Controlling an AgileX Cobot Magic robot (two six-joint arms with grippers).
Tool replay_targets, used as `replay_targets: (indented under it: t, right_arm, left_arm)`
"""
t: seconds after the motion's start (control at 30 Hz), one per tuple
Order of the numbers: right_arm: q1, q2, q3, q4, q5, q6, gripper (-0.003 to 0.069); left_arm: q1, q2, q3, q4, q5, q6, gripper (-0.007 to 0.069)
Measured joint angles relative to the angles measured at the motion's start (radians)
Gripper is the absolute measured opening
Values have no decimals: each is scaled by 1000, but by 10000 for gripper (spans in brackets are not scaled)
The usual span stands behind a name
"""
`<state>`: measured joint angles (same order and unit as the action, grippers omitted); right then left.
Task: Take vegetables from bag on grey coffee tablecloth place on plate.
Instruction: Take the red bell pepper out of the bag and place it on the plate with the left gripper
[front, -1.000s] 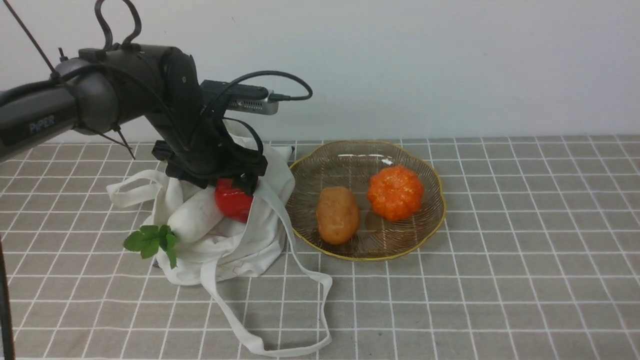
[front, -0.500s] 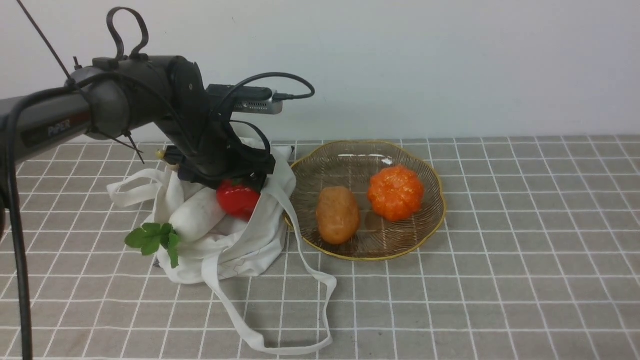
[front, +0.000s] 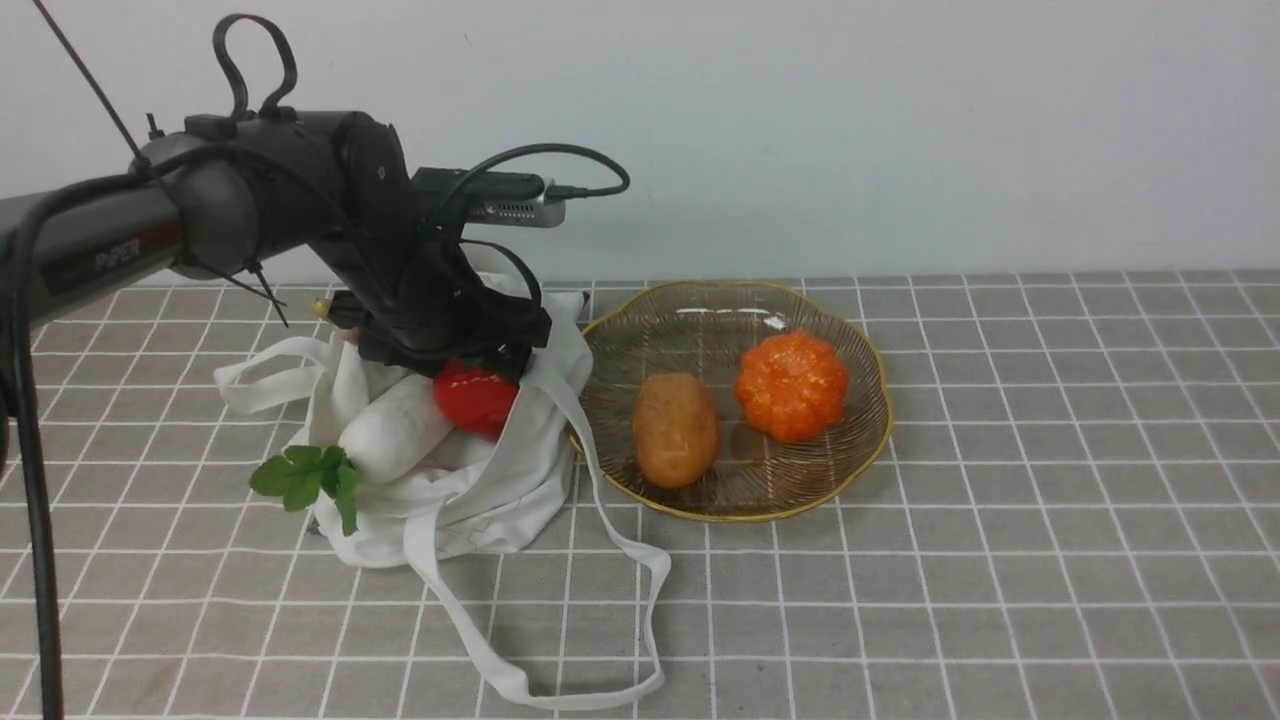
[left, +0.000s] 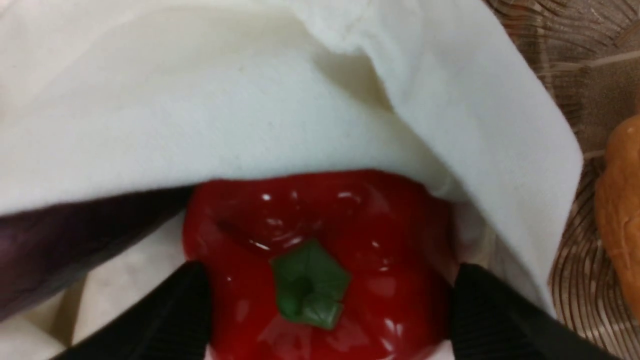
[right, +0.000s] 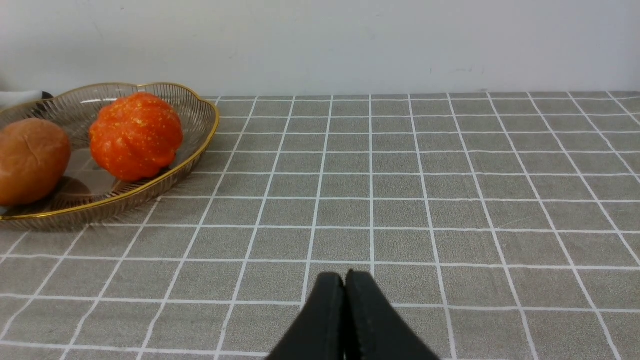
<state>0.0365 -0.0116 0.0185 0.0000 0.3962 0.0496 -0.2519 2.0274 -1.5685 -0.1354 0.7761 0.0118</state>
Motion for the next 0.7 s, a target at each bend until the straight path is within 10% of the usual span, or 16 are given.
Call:
replay_targets:
  t: [0.47,0.7]
  right_arm:
    - [0,0,0,0,0,0,-15]
    - [0,0,0,0,0,0,-15]
  left_arm:
    - [-16,-257,-128,185,203,-52,559]
    - [-142,-191,-166,113,53,-29,559]
